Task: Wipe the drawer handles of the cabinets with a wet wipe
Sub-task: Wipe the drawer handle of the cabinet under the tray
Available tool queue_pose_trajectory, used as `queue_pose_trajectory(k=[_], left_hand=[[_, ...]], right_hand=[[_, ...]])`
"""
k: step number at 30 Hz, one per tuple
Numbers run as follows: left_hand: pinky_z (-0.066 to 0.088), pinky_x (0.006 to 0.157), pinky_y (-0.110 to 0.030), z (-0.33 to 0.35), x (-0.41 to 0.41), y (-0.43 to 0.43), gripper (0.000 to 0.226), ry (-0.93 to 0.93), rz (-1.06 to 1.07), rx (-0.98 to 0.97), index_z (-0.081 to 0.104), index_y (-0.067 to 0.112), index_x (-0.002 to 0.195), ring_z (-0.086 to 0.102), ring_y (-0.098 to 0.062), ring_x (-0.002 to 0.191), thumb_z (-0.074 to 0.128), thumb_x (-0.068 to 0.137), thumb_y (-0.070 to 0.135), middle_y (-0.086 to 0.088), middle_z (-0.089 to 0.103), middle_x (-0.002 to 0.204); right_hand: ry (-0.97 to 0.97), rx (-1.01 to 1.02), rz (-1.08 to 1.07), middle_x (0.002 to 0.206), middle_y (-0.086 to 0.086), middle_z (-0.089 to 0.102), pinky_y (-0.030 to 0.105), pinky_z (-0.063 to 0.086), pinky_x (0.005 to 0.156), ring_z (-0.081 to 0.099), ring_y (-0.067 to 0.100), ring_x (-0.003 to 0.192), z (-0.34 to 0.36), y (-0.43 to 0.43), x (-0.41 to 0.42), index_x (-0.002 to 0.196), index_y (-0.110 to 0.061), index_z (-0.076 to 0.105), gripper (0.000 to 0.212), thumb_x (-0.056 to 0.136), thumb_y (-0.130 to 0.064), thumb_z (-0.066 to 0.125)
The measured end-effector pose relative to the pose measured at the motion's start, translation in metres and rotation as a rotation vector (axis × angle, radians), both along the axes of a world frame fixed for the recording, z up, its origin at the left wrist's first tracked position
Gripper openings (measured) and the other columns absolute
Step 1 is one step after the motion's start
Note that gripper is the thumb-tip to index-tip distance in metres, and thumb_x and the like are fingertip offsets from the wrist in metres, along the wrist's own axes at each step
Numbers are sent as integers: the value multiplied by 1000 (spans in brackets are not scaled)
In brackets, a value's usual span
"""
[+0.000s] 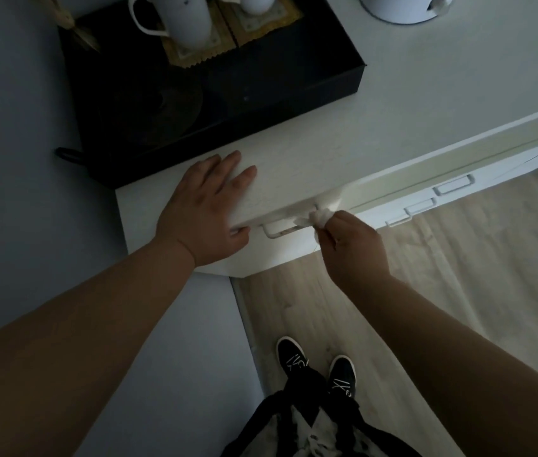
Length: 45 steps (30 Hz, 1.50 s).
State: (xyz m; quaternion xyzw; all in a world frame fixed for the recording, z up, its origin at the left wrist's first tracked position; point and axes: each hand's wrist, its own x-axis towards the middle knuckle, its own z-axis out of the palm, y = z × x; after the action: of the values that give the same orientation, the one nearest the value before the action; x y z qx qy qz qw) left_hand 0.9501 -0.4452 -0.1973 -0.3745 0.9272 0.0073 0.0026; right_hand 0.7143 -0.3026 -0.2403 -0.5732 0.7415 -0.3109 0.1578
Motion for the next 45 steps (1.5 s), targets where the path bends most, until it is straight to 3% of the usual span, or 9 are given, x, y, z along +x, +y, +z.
queue_pose_trajectory(k=[5, 9, 13, 18, 22, 26, 32, 40, 45], left_hand=[[26, 124, -53, 0, 0, -1, 95, 21, -4, -11, 29, 25, 163, 30, -38, 149, 56, 78, 57, -9, 25, 170], [27, 123, -54, -3, 1, -1, 96, 12, -9, -20, 28, 24, 163, 31, -38, 149, 58, 78, 57, -10, 24, 170], [27, 122, -56, -5, 2, -2, 95, 26, -18, -32, 29, 23, 163, 32, -39, 149, 57, 79, 57, -10, 25, 170], [27, 122, -55, -5, 2, -1, 95, 38, -8, -33, 30, 24, 163, 32, -39, 148, 59, 78, 56, -9, 25, 170], [27, 122, -56, -3, 0, 0, 94, 29, -5, -26, 30, 24, 163, 31, -39, 149, 60, 79, 55, -9, 24, 170], [27, 123, -56, -4, 1, 0, 94, 48, -5, -33, 32, 23, 162, 32, -39, 148, 61, 78, 54, -10, 26, 170], [27, 122, -57, -3, 0, 1, 94, 52, 0, -22, 32, 23, 162, 31, -40, 148, 61, 78, 54, -10, 26, 169], [28, 122, -57, -2, 0, 2, 94, 44, -2, -27, 31, 23, 162, 32, -40, 148, 60, 78, 55, -10, 26, 170], [27, 122, -56, -1, -1, 2, 93, 34, -1, -25, 29, 24, 162, 31, -40, 149, 58, 79, 55, -10, 25, 170]], right_hand=[[-12, -2, -66, 82, -18, 56, 11, 35, 63, 50, 3, 72, 7, -13, -8, 92, -14, 74, 14, 99, -21, 64], [21, 70, 17, 81, -6, 65, 30, 51, 63, 61, 16, 70, 7, -2, -1, 93, -13, 72, 21, 102, -26, 58], [68, 99, 1, 80, -4, 64, 26, 36, 64, 59, 18, 73, 15, -21, -17, 89, -17, 71, 11, 96, -20, 63], [30, 147, 50, 79, -5, 66, 31, 47, 63, 60, 18, 72, 11, -7, -6, 91, -15, 71, 17, 99, -22, 57], [-27, 136, -14, 64, -12, 50, 28, 35, 59, 53, 17, 64, 10, -14, -9, 77, -16, 60, 25, 101, -23, 58], [99, 207, 114, 75, -3, 61, 34, 50, 62, 58, 25, 69, 19, -17, -5, 94, -18, 64, 18, 101, -23, 48], [244, 274, 247, 89, -2, 71, 34, 53, 68, 64, 30, 81, 30, -30, -25, 102, -25, 72, 16, 99, -27, 57], [71, 218, 196, 82, 4, 73, 36, 55, 68, 65, 29, 74, 27, -25, -20, 103, -19, 74, 16, 100, -23, 59], [393, 199, 330, 81, 3, 69, 34, 51, 60, 63, 34, 69, 34, -28, -26, 97, -18, 71, 9, 93, -16, 63]])
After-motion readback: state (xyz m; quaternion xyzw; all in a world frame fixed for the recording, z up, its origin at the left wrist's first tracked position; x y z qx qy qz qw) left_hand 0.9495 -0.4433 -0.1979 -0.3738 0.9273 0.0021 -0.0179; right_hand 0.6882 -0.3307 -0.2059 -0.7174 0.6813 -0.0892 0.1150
